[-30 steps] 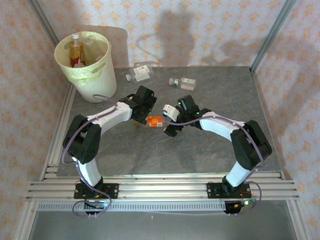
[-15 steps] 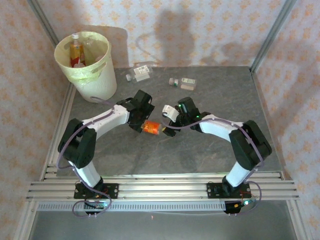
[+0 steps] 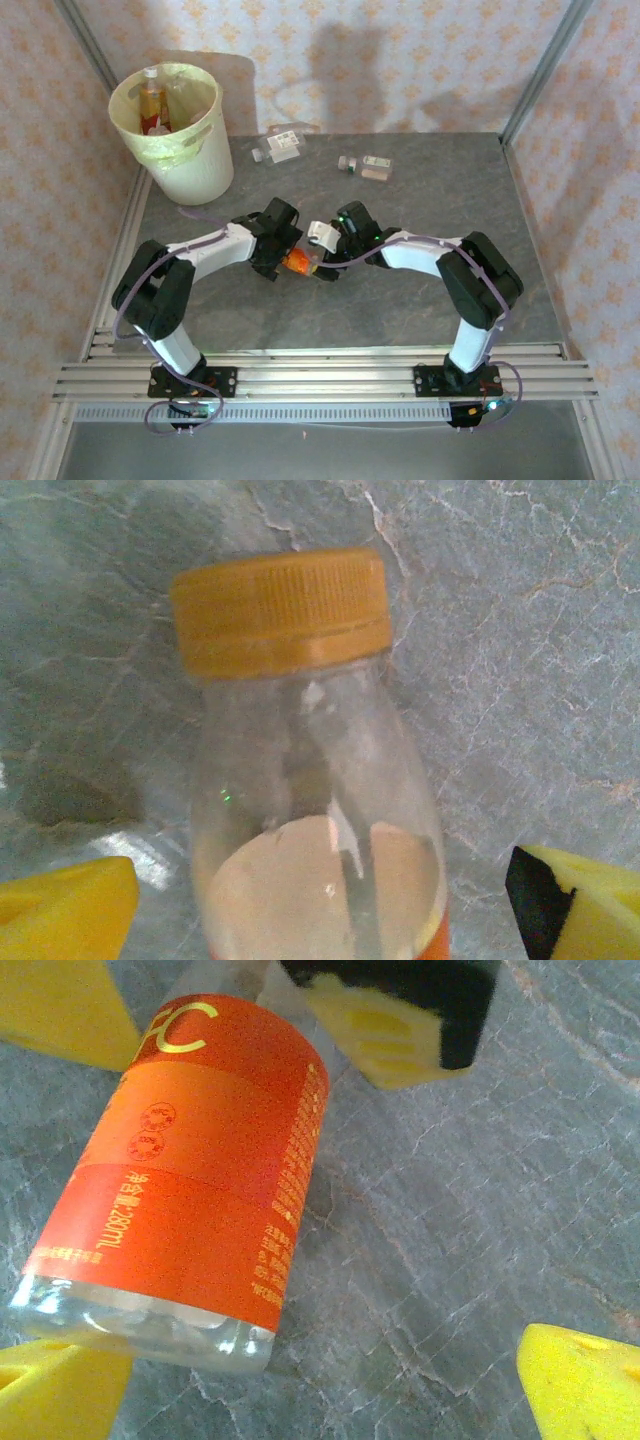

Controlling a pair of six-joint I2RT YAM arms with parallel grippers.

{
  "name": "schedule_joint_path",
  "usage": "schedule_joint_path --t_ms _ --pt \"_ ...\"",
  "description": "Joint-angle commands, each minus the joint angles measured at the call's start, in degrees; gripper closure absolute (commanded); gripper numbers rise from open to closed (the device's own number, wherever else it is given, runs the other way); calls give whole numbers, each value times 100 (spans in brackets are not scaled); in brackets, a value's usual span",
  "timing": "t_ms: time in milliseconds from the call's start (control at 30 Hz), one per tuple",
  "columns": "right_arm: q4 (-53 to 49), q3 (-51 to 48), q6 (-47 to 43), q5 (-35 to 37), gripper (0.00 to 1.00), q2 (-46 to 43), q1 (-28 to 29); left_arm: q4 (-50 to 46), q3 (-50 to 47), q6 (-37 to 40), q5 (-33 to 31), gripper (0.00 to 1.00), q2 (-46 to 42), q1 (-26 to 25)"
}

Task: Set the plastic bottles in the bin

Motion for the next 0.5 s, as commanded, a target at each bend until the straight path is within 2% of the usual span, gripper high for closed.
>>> schedule_joint_path --t_ms 0,233,467 --pt "134 -170 48 31 1 -306 -7 548 -164 177 -36 9 132 -83" --pt "198 -370 118 118 0 -603 -8 514 88 370 68 26 521 -134" --pt "304 -470 174 184 0 -926 -7 485 85 498 -87 38 382 -153"
